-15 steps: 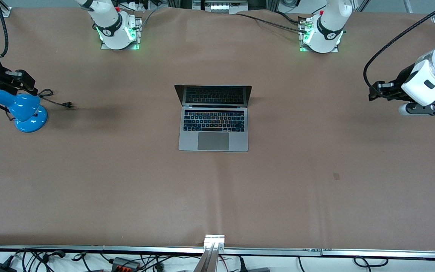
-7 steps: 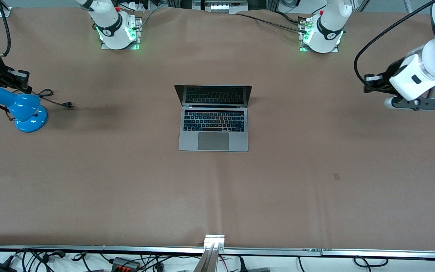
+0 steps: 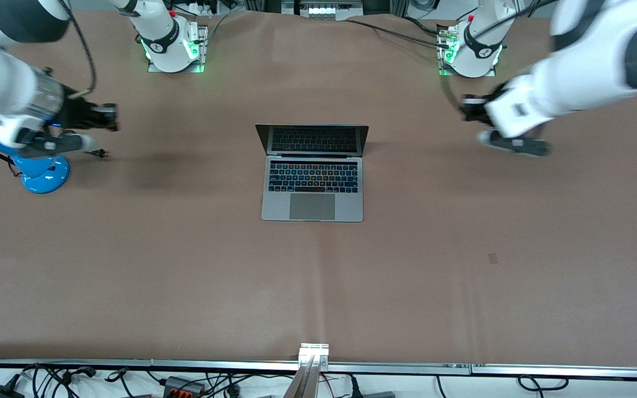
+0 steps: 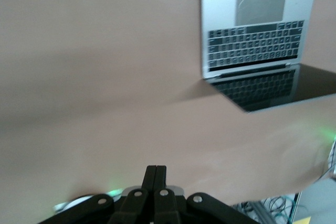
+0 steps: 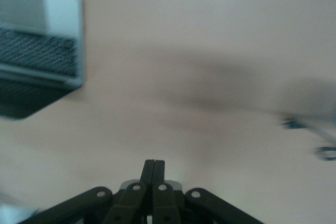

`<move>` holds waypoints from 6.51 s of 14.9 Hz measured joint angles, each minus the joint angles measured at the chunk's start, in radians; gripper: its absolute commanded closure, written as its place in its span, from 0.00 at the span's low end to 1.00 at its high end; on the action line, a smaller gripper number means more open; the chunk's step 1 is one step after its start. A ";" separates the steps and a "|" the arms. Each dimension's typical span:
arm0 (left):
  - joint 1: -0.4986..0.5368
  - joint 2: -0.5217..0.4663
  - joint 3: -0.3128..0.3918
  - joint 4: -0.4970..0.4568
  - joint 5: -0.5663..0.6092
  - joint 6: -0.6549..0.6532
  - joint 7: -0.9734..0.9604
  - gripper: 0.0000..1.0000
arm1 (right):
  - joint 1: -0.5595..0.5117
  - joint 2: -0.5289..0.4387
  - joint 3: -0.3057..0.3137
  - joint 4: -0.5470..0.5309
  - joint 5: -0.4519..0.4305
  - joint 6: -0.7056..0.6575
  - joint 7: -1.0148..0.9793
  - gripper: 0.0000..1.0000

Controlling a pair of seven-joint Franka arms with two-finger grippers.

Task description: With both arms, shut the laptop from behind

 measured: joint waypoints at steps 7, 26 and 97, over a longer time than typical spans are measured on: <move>-0.026 0.036 -0.365 -0.265 -0.005 0.305 -0.209 1.00 | 0.208 0.012 0.008 -0.252 0.259 0.188 0.006 1.00; 0.004 0.294 -0.381 -0.199 0.214 0.662 -0.258 1.00 | 0.598 0.023 -0.011 -0.468 0.301 0.846 0.312 1.00; 0.115 0.015 0.201 0.123 0.255 0.031 0.058 0.00 | 0.347 0.307 -0.500 0.515 -0.046 0.069 -0.021 0.00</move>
